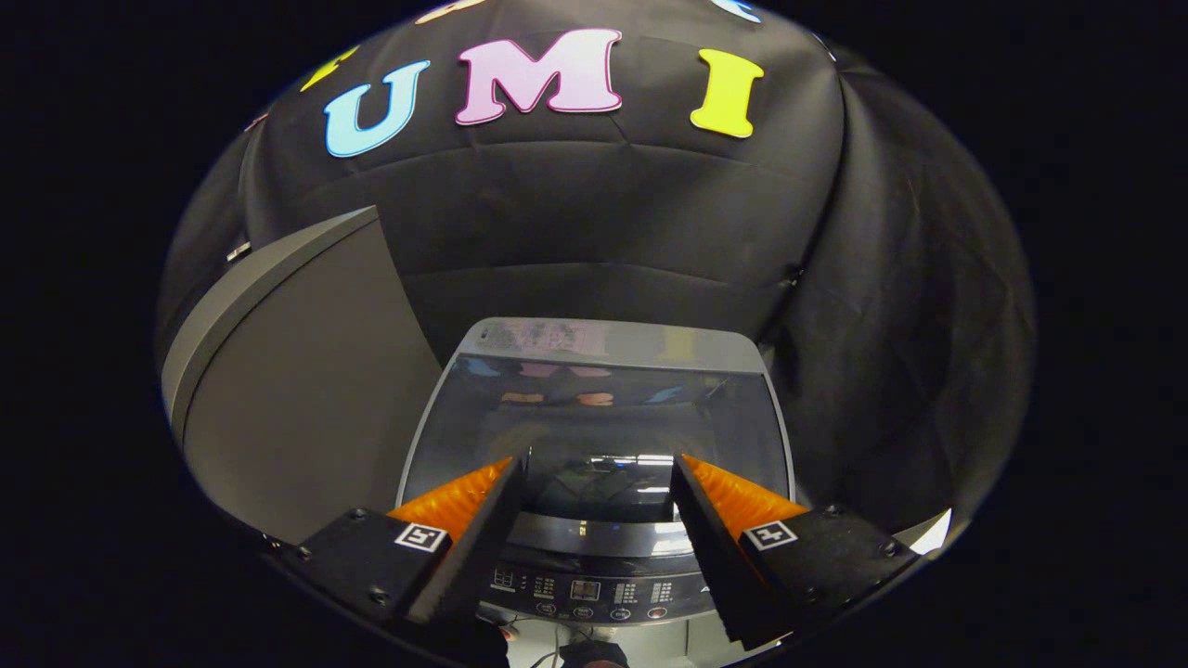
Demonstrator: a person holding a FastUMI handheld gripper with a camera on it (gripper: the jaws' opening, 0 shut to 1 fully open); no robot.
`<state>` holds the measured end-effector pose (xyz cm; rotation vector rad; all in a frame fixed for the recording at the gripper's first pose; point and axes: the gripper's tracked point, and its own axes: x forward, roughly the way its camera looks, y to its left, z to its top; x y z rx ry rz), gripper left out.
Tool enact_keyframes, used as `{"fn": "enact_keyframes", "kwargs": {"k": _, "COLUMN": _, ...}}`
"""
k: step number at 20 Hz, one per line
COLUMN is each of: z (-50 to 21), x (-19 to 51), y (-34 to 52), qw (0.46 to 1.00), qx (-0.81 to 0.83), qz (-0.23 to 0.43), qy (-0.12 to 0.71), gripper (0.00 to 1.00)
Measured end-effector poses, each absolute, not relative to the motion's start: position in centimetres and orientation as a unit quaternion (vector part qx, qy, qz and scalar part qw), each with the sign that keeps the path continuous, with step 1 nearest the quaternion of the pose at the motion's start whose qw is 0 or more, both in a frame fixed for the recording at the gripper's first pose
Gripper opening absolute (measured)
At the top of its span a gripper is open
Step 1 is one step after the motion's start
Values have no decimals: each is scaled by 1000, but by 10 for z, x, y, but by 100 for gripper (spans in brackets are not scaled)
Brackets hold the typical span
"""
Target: Put the clothes into the washing machine and then close the washing machine lid.
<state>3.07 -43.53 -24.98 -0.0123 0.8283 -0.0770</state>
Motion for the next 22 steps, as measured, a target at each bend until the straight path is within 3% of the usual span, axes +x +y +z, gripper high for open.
{"fn": "enact_keyframes", "kwargs": {"k": 7, "z": -226, "x": 43, "y": -434, "qw": 928, "qx": 9, "qz": -45, "qy": 369, "gripper": 100}}
{"fn": "enact_keyframes", "kwargs": {"k": 22, "z": -41, "x": 108, "y": -402, "qw": 976, "qx": 73, "qz": -81, "qy": 188, "gripper": 100}}
